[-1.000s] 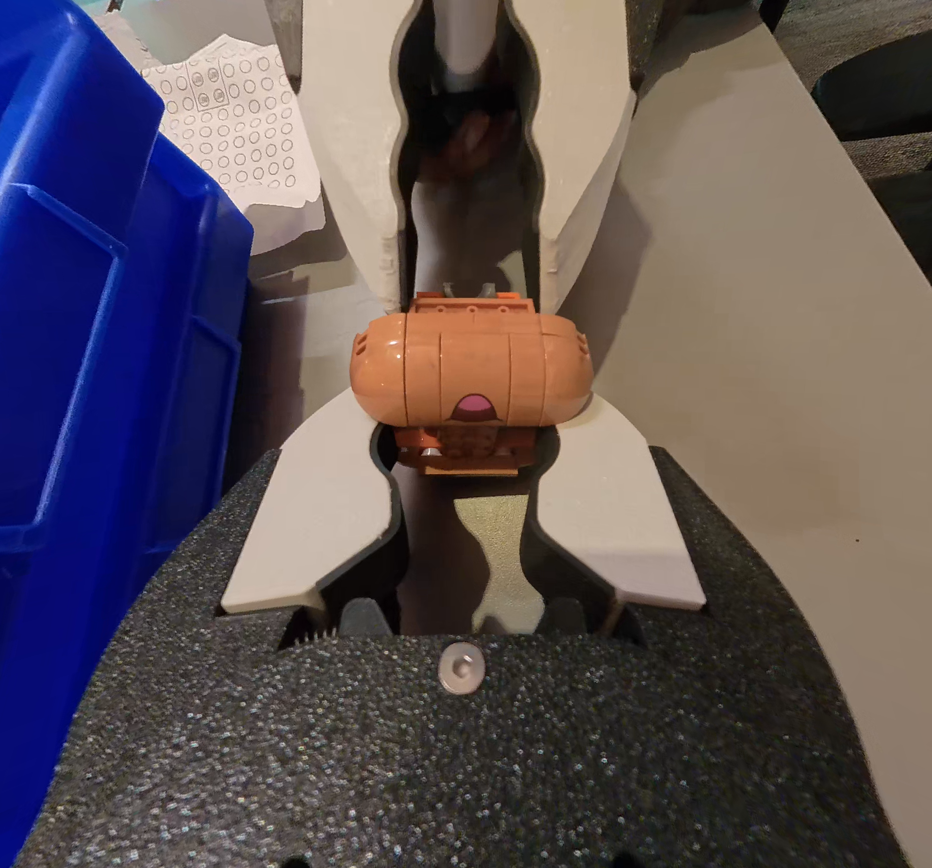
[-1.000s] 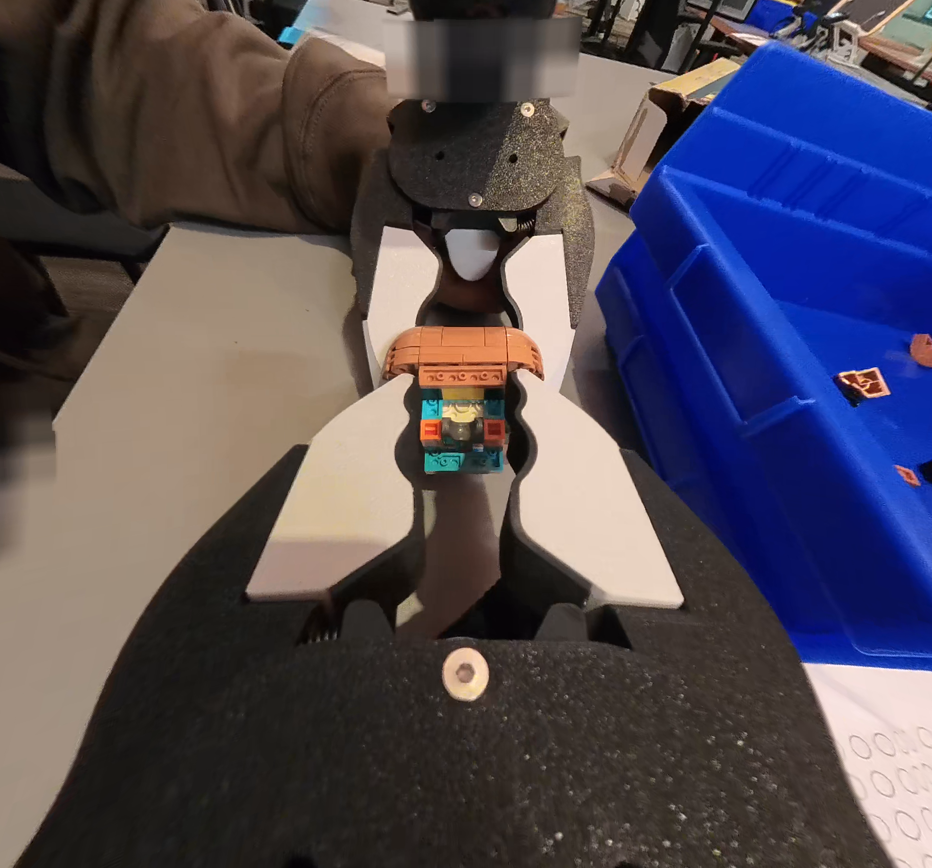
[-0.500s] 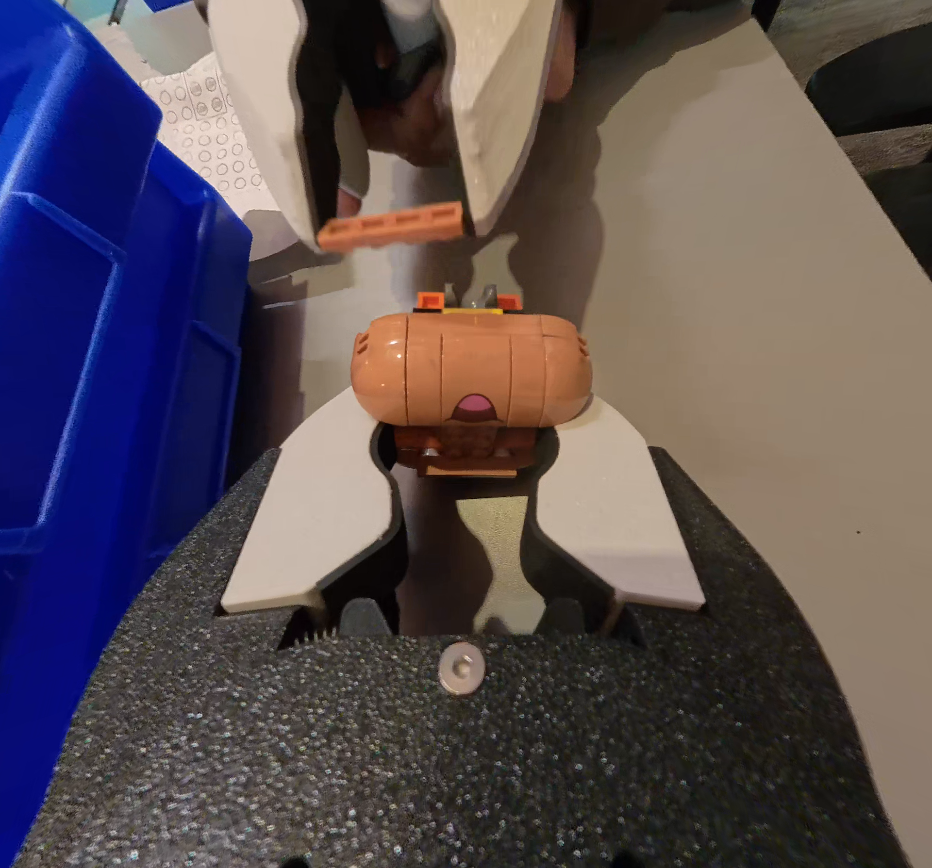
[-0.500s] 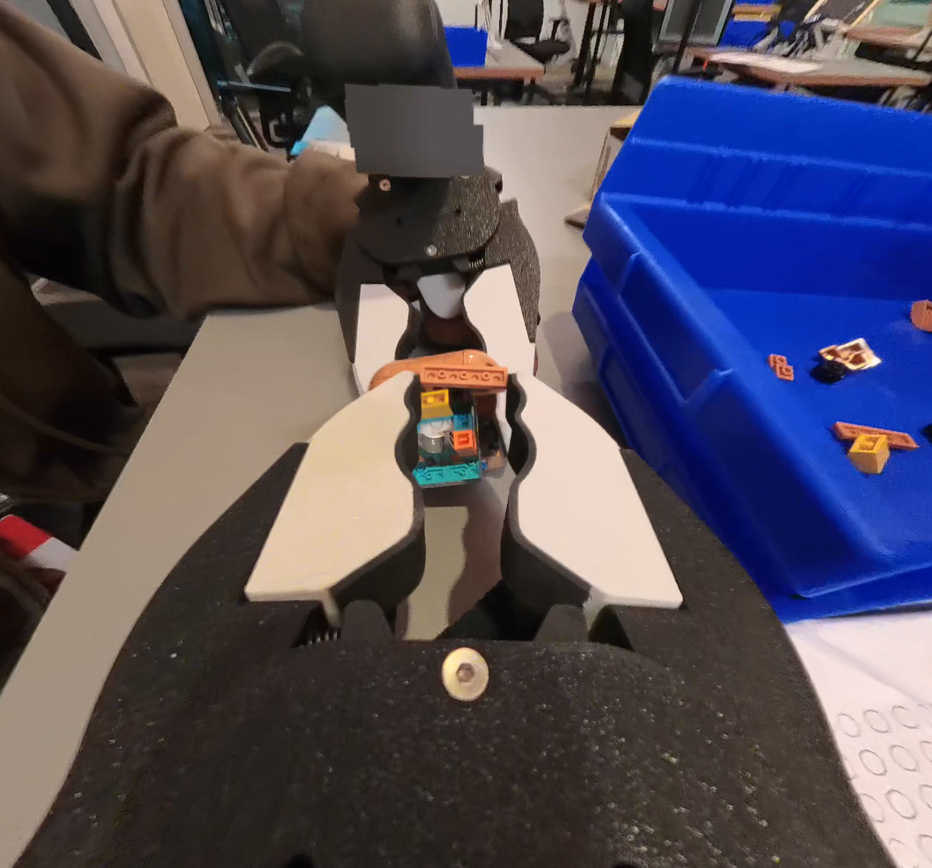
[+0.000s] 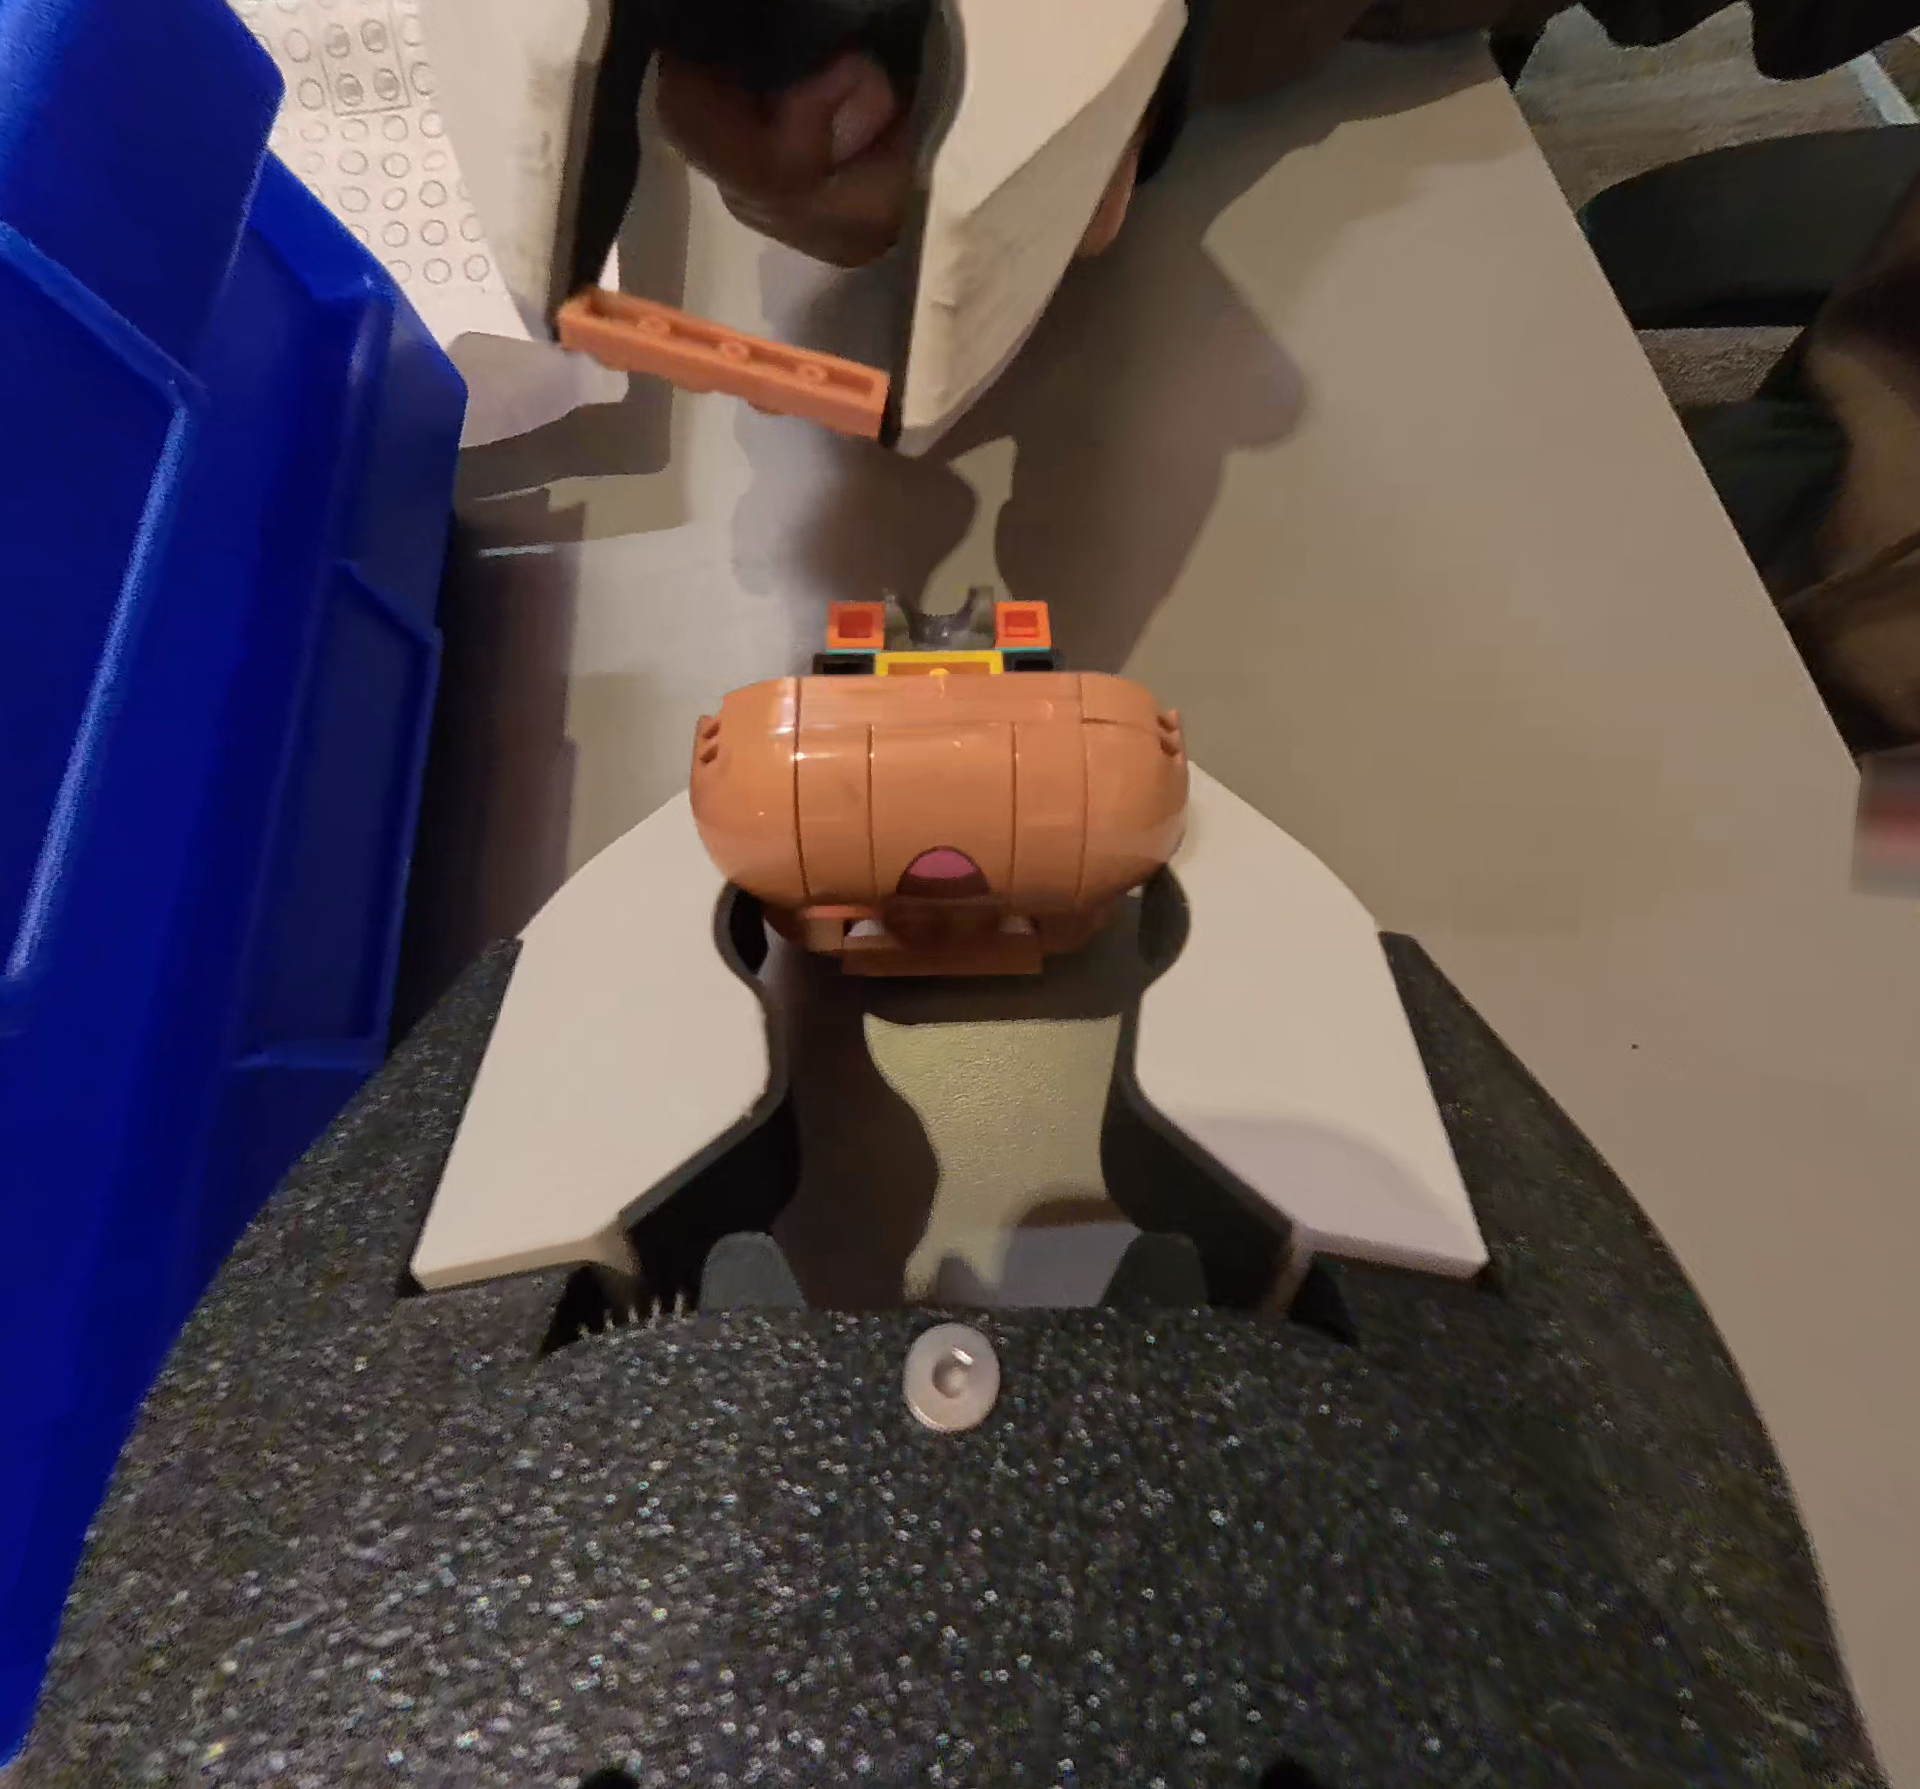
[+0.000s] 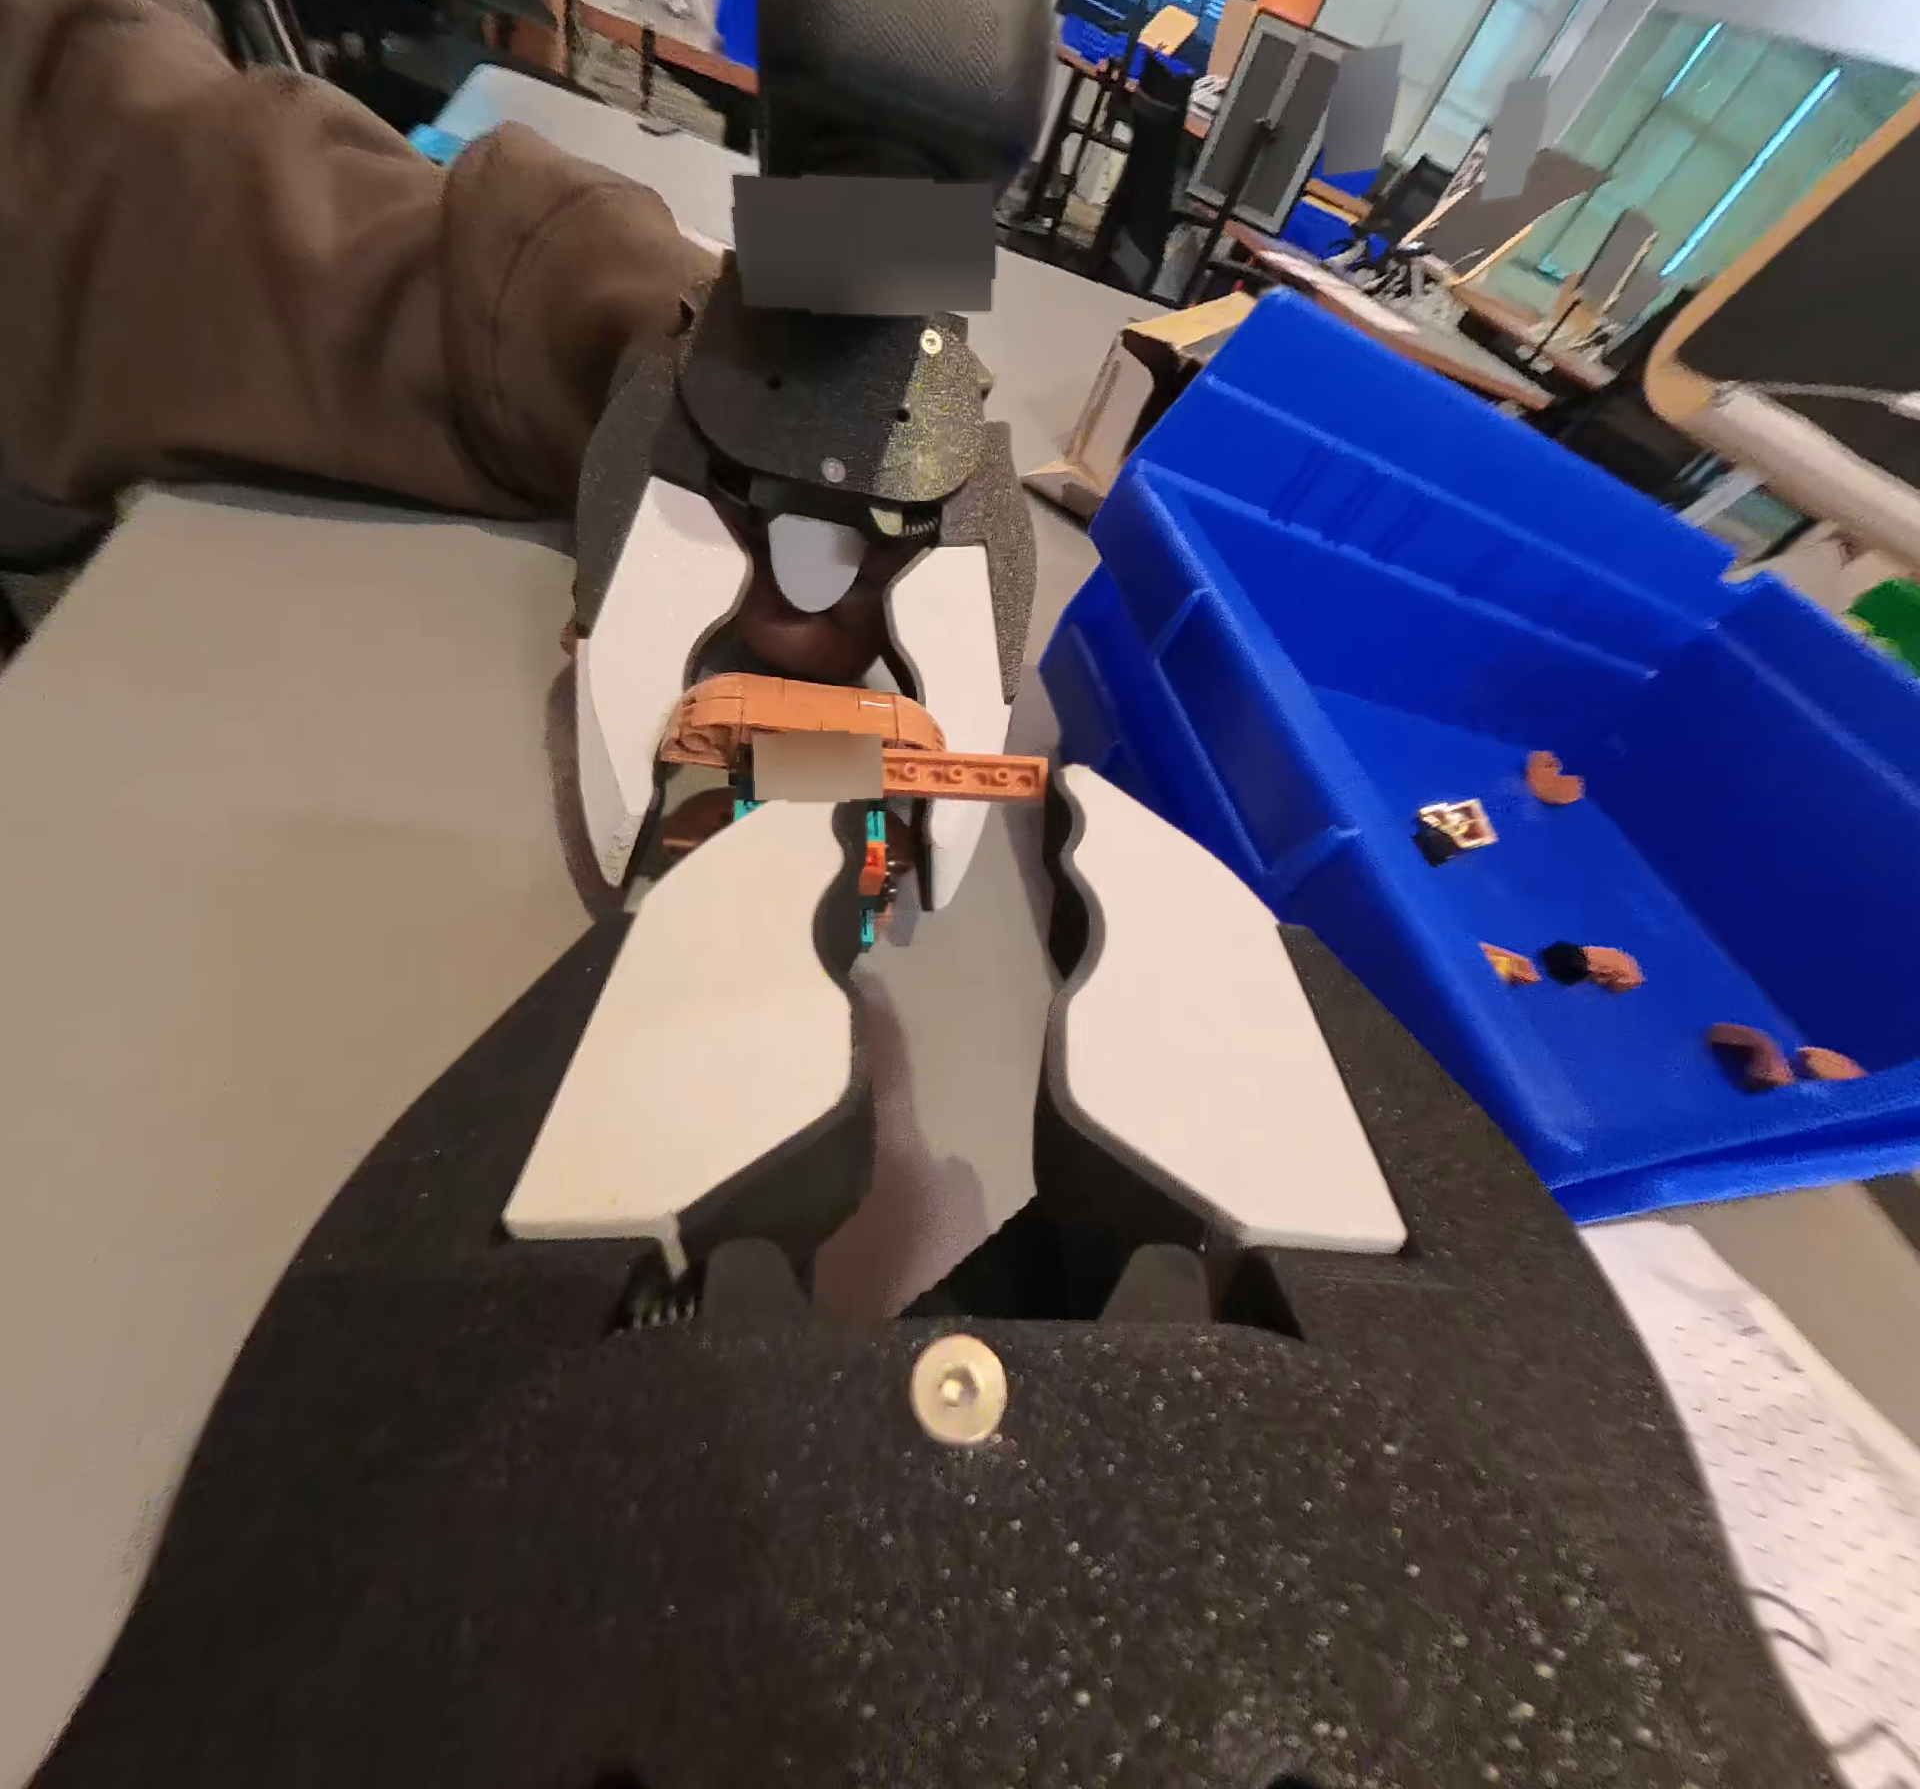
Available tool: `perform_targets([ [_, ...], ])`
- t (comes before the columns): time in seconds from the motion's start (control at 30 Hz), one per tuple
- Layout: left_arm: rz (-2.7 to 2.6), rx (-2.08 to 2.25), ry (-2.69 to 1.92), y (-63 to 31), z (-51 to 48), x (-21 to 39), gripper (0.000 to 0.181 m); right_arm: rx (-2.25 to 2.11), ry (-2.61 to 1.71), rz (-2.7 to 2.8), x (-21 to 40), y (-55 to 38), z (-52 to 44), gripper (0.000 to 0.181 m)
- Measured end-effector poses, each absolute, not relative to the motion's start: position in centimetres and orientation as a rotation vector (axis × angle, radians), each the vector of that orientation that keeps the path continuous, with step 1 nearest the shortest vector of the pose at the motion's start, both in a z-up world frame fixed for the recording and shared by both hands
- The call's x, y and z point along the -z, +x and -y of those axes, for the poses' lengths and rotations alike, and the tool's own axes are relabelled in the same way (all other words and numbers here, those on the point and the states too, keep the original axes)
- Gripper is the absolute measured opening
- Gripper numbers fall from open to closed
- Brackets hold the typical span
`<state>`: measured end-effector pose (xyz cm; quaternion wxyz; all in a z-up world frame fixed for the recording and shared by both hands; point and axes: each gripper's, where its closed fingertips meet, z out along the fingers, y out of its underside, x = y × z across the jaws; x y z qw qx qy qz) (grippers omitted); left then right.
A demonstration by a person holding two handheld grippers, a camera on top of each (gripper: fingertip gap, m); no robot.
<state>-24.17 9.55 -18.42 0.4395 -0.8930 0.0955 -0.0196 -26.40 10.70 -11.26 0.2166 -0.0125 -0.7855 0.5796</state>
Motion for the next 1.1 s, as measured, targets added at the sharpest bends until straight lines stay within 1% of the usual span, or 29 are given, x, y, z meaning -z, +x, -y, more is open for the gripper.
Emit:
perform_targets([
  [0.03, -0.239, 0.053, -2.216, -24.2, -9.5, 18.4, 0.06, -1.582, -0.019, 2.15, 11.1, -26.4, -10.7, 0.033],
  [0.07, -0.24, 0.052, -2.211, -24.2, -9.6, 18.3, 0.052, -1.559, -0.009, 2.122, 10.8, -26.5, -10.7, 0.033],
  [0.17, -0.26, 0.06, -2.208, -23.9, -9.7, 18.4, 0.053, -1.484, -0.052, 1.981, 9.2, -27.6, -11.1, 0.033],
  [0.3, -0.247, 0.065, -2.208, -24.0, -9.8, 18.4, 0.052, -1.3, -0.233, 1.789, 4.8, -31.4, -11.7, 0.033],
  [0.37, -0.235, 0.068, -2.208, -24.2, -9.8, 18.4, 0.052, -1.16, -0.369, 1.787, 3.8, -34.1, -11.8, 0.033],
  [0.4, -0.229, 0.071, -2.207, -24.2, -9.7, 18.4, 0.052, -1.112, -0.424, 1.834, 4.0, -35.1, -11.5, 0.033],
  [0.47, -0.222, 0.079, -2.206, -24.3, -9.7, 18.4, 0.052, -1.111, -0.491, 1.893, 4.5, -36.1, -10.5, 0.044],
  [0.6, -0.221, 0.082, -2.207, -24.3, -9.6, 18.4, 0.052, -1.201, -0.401, 1.917, 5.9, -34.0, -9.5, 0.045],
  [0.7, -0.228, 0.085, -2.206, -24.2, -9.6, 18.4, 0.052, -1.248, -0.17, 2.007, 7.7, -30.9, -9.2, 0.038],
  [0.8, -0.221, 0.095, -2.206, -24.3, -9.5, 18.4, 0.052, -1.449, -0.003, 2.17, 9.5, -27.0, -8.7, 0.027],
  [0.93, -0.224, 0.101, -2.205, -24.3, -9.5, 18.4, 0.052, -1.543, -0.003, 2.316, 11.3, -25.5, -8.9, 0.03],
  [1.1, -0.223, 0.106, -2.205, -24.3, -9.4, 18.4, 0.052, -1.471, -0.005, 2.485, 14.4, -24.7, -8.9, 0.036],
])
